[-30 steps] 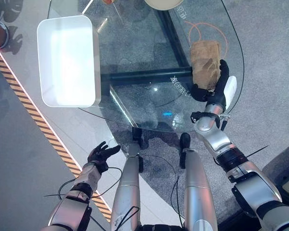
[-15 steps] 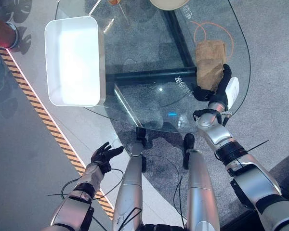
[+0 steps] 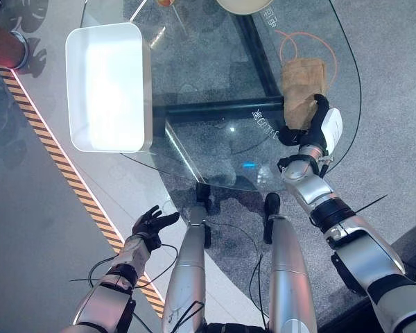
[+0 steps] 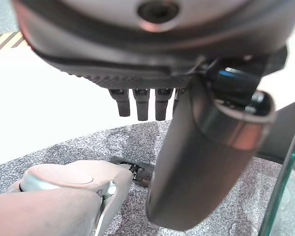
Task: Wipe the table with a cloth and put it in the basket.
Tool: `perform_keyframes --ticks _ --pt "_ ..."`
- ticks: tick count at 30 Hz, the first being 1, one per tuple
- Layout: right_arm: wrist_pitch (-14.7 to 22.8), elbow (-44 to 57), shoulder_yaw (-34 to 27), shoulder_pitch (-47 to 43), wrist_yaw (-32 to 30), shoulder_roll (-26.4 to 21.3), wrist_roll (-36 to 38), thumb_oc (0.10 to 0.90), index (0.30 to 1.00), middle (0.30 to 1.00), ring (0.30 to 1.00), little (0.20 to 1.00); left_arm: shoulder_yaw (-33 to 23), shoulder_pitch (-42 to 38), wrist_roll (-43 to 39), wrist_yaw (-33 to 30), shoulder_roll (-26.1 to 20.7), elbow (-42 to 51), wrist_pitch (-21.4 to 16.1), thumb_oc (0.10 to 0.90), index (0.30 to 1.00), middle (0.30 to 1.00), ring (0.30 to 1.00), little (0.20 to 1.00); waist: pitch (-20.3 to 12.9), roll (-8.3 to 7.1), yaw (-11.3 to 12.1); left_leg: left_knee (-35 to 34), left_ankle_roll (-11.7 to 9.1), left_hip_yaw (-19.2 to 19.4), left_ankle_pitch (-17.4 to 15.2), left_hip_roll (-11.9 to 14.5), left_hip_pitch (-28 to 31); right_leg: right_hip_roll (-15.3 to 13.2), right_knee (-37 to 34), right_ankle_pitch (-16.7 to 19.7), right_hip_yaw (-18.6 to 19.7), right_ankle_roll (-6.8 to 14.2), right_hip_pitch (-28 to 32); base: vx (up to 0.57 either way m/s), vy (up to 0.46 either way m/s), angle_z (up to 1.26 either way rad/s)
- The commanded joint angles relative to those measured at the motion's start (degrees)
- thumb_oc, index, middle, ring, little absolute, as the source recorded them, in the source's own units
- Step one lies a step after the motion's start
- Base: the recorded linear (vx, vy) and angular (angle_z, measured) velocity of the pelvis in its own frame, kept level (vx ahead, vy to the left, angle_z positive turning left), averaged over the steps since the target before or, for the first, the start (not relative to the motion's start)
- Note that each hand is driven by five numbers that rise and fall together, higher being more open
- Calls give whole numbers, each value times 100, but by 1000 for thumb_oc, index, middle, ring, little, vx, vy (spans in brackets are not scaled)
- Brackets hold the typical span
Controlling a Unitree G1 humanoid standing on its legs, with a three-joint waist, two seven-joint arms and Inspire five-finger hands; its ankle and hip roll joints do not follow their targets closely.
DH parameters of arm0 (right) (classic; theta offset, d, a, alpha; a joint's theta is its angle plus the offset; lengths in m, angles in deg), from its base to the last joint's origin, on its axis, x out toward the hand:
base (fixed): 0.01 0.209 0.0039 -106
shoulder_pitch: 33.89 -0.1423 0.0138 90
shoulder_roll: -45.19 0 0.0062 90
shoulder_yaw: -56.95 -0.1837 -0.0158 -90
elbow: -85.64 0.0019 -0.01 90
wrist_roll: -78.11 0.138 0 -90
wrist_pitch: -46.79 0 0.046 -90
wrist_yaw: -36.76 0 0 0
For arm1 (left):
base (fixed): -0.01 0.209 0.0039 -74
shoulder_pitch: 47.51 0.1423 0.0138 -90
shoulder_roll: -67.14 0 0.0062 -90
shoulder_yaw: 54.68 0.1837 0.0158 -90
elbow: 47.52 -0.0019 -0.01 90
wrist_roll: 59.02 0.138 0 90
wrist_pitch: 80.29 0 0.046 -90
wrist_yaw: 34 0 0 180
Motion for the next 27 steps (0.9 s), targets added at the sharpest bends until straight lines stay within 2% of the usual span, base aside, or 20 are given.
perform_keyframes --ticks 1,27 --pt "95 -40 299 -574 196 -76 -299 100 300 300 300 200 119 85 131 -72 -39 -207 -75 800 900 900 900 900 -102 99 114 735 600 423 -816 -658 -11 196 -1243 692 -461 -188 222 0 0 0" --pt "186 -130 534 -857 280 -135 -564 100 300 300 300 200 180 -45 78 -74 -112 -116 31 800 900 900 900 900 -102 87 179 662 628 401 -786 -677 -46 175 -1335 783 -531 -130 196 0 0 0"
